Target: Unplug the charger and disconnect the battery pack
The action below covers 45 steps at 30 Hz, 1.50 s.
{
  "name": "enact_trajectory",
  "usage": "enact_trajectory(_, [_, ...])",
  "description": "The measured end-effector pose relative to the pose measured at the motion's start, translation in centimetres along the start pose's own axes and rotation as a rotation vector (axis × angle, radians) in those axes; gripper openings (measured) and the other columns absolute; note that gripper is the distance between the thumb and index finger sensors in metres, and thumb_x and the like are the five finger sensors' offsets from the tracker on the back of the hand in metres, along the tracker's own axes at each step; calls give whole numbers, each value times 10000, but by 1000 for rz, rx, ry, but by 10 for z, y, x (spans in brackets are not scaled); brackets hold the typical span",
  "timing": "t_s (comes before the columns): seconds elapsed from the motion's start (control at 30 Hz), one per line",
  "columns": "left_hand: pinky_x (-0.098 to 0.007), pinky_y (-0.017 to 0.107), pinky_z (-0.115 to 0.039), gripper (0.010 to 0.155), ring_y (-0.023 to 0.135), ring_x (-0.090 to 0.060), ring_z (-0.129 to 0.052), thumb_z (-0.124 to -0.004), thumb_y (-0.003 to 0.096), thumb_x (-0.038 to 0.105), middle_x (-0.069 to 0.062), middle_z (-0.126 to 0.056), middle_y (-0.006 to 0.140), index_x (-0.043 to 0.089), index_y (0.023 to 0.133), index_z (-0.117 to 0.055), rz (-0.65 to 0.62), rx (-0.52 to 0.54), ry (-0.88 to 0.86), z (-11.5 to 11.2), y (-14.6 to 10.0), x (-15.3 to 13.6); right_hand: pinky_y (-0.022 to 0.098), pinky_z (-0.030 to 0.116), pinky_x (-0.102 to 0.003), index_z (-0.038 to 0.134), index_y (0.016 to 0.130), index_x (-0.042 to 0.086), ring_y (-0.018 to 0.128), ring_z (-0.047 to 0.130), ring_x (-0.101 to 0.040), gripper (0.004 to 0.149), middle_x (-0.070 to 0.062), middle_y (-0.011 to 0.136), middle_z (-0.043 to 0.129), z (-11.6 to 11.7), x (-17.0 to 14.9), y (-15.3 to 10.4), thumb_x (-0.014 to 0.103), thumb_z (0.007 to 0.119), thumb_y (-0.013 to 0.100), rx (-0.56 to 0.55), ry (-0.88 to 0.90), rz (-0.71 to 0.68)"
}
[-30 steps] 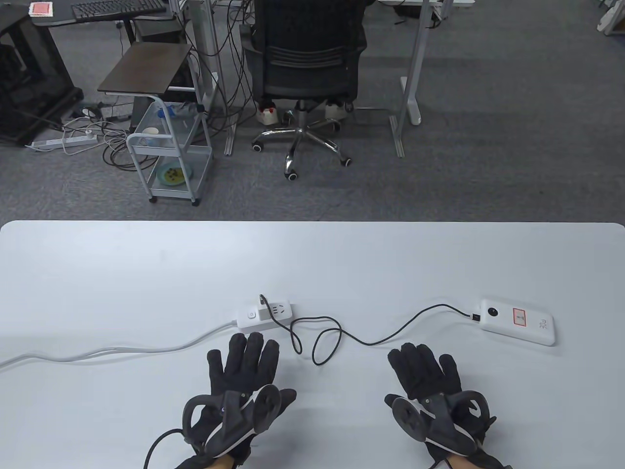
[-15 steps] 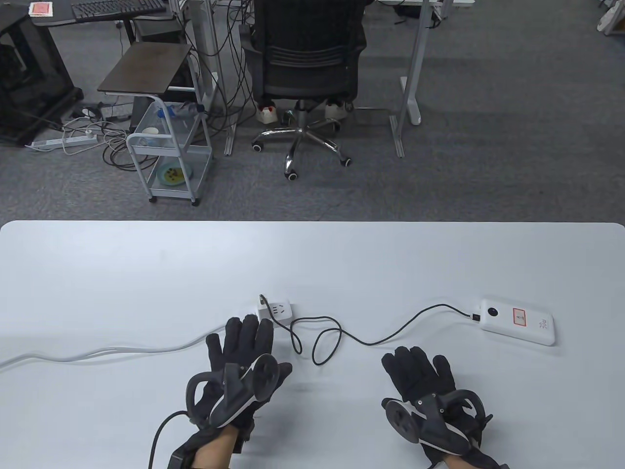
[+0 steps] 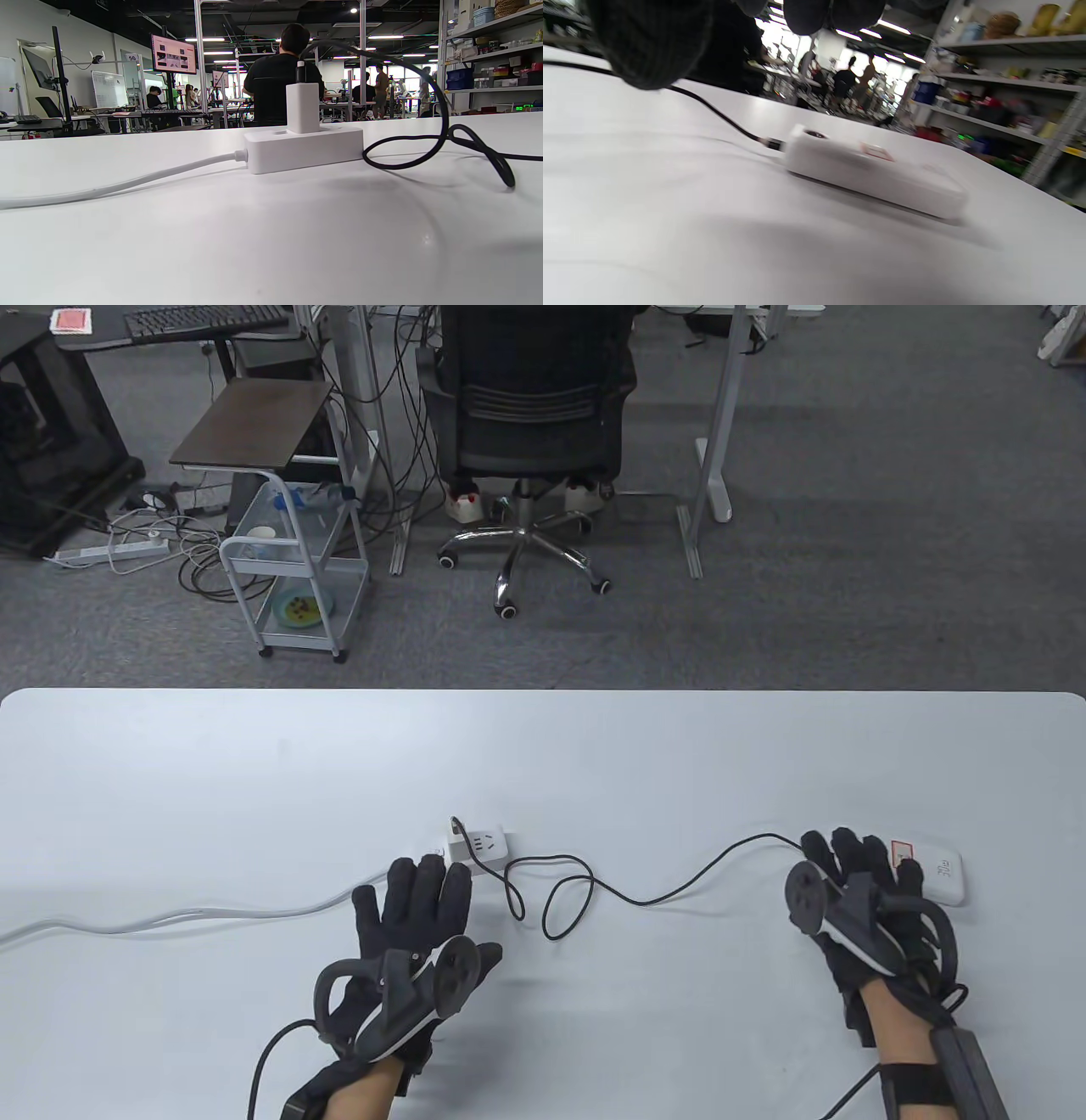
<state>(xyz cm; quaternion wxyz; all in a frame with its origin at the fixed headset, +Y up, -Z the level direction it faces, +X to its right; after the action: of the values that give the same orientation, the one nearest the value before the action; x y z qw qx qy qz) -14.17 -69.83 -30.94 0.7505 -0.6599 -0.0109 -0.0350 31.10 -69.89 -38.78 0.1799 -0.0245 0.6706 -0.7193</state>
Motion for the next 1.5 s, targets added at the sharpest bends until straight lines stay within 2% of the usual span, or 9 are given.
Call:
enact_trajectory(0.23, [-645,865,-430,911,1266,-322,-439,-561,426,811,36,-362,1304,396,1195,-303,18,-37,26,-13,3,-5,778,379,-670,200,1099,377,1142,354,-375,904,-29,1259,259,30,-44,52,594,715,388,201,72,74])
enact_trajectory(0.47, [-644,864,-431,909,1264,-323,-442,-560,426,810,39,-359,1304,395,1194,-304,28,-48,27,-16,2,-8,788,383,-648,203,1084,368,1129,377,-343,902,-10,1234,286,55,-44,80,558,757,398,265,42,46])
enact_trajectory(0.63, [-643,862,-434,903,1261,-321,-445,-563,428,803,39,-366,1300,392,1192,-311,45,-80,26,-23,6,-8,802,423,-593,185,1070,293,1087,401,-343,903,-60,1200,274,74,-40,95,519,750,404,307,3,46])
enact_trajectory(0.73, [-637,866,-436,893,1262,-313,-457,-569,426,800,50,-391,1298,400,1189,-331,38,-54,38,-23,5,-7,796,395,-612,189,1075,298,1100,351,-353,957,-47,1213,246,74,-49,102,529,804,379,311,98,42])
enact_trajectory(0.97, [-637,863,-440,860,1258,-304,-471,-564,437,783,59,-415,1292,408,1182,-356,45,-57,42,-27,7,-7,793,380,-593,183,1061,293,1096,269,-361,961,-49,1209,182,87,-62,111,553,795,366,393,213,-21])
enact_trajectory(1.07, [-631,865,-445,824,1255,-292,-493,-564,447,763,70,-455,1284,418,1174,-388,41,-54,50,-30,7,-7,777,338,-613,169,1067,250,1098,246,-359,1016,-58,1206,190,91,-67,114,545,836,359,388,302,-43])
enact_trajectory(1.27, [-633,861,-447,827,1252,-288,-499,-568,443,768,69,-473,1279,416,1172,-399,41,-77,75,-37,7,-8,761,382,-626,275,1075,274,1086,336,-356,915,-29,1190,289,86,-63,119,498,823,377,388,257,-52])
enact_trajectory(1.37, [-632,862,-445,828,1253,-286,-496,-568,443,767,69,-474,1278,414,1172,-400,39,-77,78,-36,6,-7,751,493,-541,403,1049,271,1052,502,-345,868,-74,1160,450,79,-59,118,489,856,341,288,215,-77])
enact_trajectory(1.5, [-631,868,-436,820,1257,-282,-490,-571,441,766,78,-483,1277,426,1168,-407,40,-85,64,-36,7,-5,727,551,-559,470,1033,215,979,637,-407,863,-162,1106,568,73,-53,110,488,886,328,197,217,-144])
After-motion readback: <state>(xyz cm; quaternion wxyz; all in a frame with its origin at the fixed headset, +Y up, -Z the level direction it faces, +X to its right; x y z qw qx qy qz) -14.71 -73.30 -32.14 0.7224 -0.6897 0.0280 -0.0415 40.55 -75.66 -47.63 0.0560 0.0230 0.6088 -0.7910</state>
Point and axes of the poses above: the tracker on the back of each hand, its own x axis roughly to the thumb side, its own y axis roughly from the wrist to the fingertips, z = x × y, the point moved 3 cm from there along y, roughly from the wrist to the fingertips
